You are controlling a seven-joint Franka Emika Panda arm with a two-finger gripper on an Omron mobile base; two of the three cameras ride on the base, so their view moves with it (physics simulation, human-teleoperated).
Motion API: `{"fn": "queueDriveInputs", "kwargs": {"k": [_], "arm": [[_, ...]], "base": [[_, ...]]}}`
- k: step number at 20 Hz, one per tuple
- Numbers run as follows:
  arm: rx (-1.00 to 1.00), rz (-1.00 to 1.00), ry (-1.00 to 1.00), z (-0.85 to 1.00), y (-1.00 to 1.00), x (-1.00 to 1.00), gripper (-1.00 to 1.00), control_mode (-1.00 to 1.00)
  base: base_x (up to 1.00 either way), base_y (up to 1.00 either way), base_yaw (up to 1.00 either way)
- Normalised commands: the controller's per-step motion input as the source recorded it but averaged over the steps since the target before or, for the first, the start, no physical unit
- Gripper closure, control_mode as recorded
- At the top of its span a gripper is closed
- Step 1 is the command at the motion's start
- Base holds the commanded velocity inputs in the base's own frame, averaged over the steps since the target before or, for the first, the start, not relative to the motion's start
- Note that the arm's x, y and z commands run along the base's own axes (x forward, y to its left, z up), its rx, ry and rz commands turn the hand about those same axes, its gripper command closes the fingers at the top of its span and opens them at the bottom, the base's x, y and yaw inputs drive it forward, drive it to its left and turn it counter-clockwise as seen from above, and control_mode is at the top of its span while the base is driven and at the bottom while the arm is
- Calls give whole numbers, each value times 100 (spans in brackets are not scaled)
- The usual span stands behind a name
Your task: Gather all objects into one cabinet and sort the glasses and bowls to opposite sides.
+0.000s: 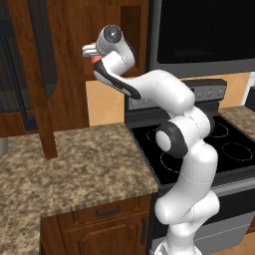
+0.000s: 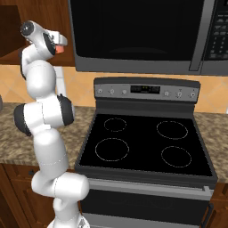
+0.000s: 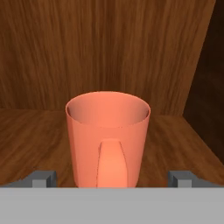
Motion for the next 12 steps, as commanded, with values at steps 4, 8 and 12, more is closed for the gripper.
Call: {"fn": "queueDriveInputs", "kwargs": {"k": [4, 8, 12], "arm": [[0, 0, 0, -8, 0, 1, 100, -100], [0, -3, -1, 0, 0, -1, 100, -100], [0, 0, 4, -5, 10, 2, 100, -100]], "base": [[0, 0, 0], [0, 0, 0], [0, 0, 0]]}}
